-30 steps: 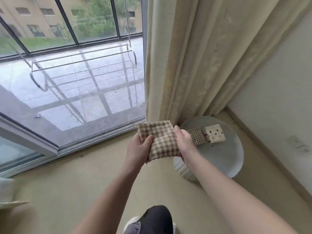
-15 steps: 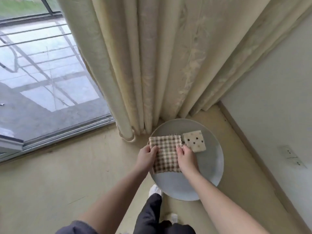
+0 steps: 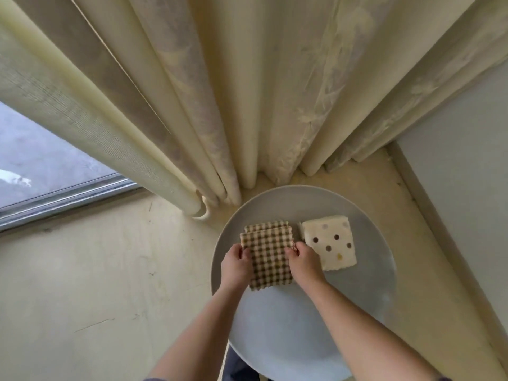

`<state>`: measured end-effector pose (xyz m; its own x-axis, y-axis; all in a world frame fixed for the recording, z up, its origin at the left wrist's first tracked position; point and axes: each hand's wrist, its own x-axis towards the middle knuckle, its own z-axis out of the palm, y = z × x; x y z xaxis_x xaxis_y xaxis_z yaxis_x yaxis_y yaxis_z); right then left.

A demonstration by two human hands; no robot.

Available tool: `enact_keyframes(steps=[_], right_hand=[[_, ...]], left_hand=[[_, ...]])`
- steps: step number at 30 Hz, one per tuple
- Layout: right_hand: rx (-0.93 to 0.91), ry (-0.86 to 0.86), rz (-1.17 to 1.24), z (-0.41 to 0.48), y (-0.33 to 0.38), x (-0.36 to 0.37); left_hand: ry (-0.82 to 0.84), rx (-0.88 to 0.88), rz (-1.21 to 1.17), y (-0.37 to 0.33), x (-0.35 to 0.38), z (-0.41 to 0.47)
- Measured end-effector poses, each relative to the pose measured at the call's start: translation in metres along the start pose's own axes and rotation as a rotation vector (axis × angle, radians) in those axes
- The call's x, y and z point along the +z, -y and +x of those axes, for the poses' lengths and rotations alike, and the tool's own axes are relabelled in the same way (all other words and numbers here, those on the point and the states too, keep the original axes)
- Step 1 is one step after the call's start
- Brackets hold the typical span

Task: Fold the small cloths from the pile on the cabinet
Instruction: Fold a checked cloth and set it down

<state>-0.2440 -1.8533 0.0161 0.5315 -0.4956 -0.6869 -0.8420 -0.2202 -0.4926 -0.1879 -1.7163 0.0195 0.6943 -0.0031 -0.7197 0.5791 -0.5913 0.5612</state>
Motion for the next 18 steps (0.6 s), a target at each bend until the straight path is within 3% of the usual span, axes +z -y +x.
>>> enact_keyframes(steps=[13, 16, 18], right_hand=[[0.007, 0.011, -0.053, 0.064, -0.019, 0.026], [-0.007, -0.04, -0.065, 0.063, -0.017, 0.025], [-0.112, -0.15, -0.149, 0.056, -0.013, 0.019]], left_hand=[[0.005, -0.048, 0.009, 0.017, 0.031, 0.066], [-0.06, -0.045, 0.014, 0.016, 0.032, 0.066], [-0.167, 0.062, 0.136, 0.01, 0.027, 0.059]])
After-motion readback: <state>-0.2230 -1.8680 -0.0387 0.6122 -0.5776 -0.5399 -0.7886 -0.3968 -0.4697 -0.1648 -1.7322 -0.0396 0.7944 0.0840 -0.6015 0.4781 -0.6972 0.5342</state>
